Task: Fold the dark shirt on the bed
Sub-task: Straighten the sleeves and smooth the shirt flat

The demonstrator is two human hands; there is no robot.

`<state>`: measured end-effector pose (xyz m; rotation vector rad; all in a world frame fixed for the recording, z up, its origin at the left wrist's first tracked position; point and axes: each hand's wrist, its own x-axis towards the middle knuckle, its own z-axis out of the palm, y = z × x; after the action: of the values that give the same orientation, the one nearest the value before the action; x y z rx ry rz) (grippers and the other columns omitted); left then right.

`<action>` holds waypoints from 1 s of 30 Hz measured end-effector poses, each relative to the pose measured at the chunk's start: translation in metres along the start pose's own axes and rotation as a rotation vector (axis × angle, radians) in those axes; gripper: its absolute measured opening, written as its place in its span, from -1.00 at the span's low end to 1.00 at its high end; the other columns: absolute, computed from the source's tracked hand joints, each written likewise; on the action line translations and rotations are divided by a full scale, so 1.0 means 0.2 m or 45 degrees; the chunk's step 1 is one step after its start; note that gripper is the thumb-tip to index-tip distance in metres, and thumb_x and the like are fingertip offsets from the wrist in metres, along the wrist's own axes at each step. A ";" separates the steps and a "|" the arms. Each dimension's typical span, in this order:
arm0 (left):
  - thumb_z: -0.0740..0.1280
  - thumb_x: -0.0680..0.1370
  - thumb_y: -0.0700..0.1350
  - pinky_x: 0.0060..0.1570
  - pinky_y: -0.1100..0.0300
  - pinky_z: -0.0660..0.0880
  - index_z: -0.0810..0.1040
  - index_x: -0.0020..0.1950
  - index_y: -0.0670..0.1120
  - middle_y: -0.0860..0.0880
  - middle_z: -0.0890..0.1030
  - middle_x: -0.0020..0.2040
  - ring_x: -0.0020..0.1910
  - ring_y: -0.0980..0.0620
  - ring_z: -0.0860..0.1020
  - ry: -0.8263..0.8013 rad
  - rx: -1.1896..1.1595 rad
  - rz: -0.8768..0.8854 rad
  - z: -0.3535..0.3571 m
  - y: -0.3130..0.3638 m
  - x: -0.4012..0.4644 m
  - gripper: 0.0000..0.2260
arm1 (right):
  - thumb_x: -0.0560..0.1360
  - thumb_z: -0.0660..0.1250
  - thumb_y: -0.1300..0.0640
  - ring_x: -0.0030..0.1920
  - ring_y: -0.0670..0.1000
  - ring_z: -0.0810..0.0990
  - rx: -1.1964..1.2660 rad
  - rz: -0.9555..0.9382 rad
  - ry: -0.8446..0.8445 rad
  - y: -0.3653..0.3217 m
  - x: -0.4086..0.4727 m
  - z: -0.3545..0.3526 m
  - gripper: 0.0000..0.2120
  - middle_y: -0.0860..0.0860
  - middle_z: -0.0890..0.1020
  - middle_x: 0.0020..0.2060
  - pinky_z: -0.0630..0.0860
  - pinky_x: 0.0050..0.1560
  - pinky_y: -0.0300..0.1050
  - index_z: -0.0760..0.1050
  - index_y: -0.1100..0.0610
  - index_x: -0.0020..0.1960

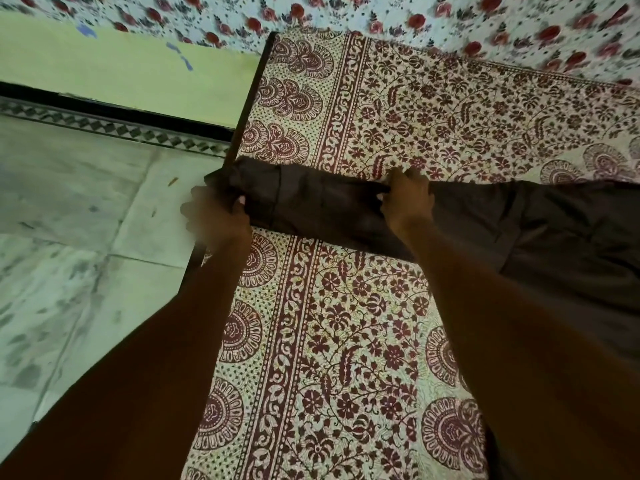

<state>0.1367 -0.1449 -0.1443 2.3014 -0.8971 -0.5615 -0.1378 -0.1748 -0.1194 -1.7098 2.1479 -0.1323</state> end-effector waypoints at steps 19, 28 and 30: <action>0.11 0.58 0.27 0.44 -0.45 -0.12 0.20 0.59 0.10 -0.16 -0.13 0.65 0.58 -0.40 -0.14 0.105 0.742 0.261 0.13 0.01 -0.14 -0.40 | 0.55 -0.08 -0.46 0.62 0.18 -0.13 -0.200 -0.032 0.003 0.33 -0.26 0.13 -0.32 0.03 -0.09 0.64 0.02 0.45 0.46 -0.06 -0.25 0.60; 0.24 0.54 0.16 0.46 -0.43 -0.05 0.03 0.63 0.04 -0.18 -0.03 0.65 0.60 -0.33 -0.06 0.286 0.577 0.027 0.14 0.09 -0.24 -0.28 | 0.51 -0.08 -0.51 0.61 0.22 -0.20 -0.192 0.067 -0.069 0.47 -0.28 0.06 -0.30 0.01 -0.17 0.64 -0.01 0.46 0.47 -0.16 -0.33 0.58; 0.19 0.61 0.05 0.49 -0.36 0.07 0.03 0.63 -0.01 -0.14 0.09 0.64 0.61 -0.24 0.05 0.126 0.523 0.538 0.17 0.17 -0.37 -0.37 | 0.54 -0.07 -0.48 0.61 0.25 -0.22 -0.170 0.008 -0.066 0.45 -0.27 0.07 -0.32 0.01 -0.18 0.63 -0.04 0.46 0.49 -0.16 -0.33 0.58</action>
<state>0.0521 -0.1253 -0.1347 2.3537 -1.5090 -0.0821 -0.2049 -0.0978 -0.1473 -1.7588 2.1668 0.0579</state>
